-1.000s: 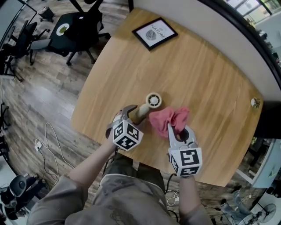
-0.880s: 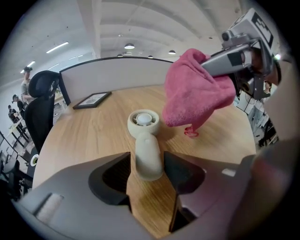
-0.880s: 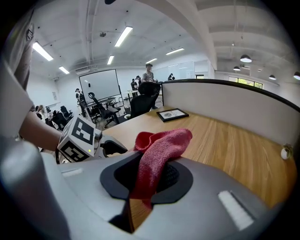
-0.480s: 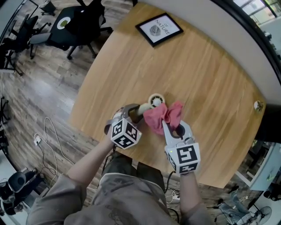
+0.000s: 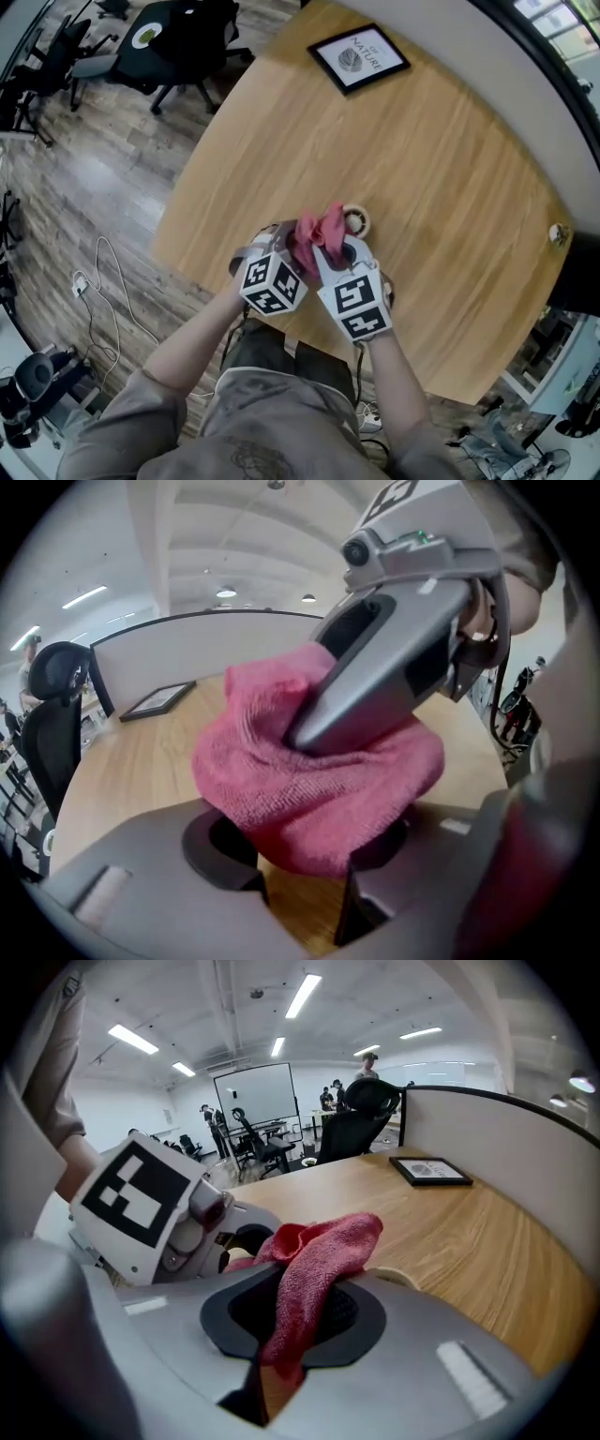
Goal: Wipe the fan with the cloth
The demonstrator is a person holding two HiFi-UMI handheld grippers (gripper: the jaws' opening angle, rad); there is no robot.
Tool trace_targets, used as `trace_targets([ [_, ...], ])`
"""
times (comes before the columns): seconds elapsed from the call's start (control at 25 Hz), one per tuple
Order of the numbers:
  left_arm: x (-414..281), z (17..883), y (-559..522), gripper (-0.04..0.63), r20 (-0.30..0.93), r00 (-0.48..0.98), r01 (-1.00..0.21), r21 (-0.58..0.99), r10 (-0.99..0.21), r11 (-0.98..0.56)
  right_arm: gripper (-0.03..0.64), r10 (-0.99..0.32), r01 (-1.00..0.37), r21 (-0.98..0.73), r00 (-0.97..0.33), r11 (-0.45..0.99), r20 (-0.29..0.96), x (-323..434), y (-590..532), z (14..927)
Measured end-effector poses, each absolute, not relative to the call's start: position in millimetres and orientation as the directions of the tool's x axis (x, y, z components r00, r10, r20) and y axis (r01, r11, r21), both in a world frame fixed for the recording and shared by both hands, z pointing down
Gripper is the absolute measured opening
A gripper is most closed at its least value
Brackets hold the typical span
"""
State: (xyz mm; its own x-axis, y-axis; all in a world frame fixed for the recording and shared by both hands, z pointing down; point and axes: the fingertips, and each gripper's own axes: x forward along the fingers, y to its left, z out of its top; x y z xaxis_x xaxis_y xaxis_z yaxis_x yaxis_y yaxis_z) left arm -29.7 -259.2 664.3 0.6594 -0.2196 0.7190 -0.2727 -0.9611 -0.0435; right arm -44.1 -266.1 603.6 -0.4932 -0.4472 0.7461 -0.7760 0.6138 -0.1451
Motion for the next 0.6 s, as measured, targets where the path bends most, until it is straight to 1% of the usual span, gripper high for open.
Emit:
trace_targets([
  [0.16,-29,662,-259,0.190,0.724,0.654,-0.257,-0.061,-0.220,-0.965,0.057,-0.435,-0.762,-0.087,-0.455,0.642,0.777,-51,-268,616],
  [0.36,-31,665,-259,0.189,0.720,0.659,-0.269,-0.044,-0.217,-0.962,0.058,-0.456,-0.714,0.061,-0.377,0.698,0.807,-50,-273,620],
  [0.44,-31,665,-259,0.189,0.716,0.665,-0.283,-0.023,-0.213,-0.959,0.058,-0.484,-0.723,0.099,-0.348,0.684,0.803,-42,-279,619],
  [0.6,-29,665,-262,0.189,0.721,0.661,-0.284,-0.019,-0.211,-0.959,0.058,-0.533,-0.807,0.043,-0.348,0.588,0.771,-15,-298,612],
])
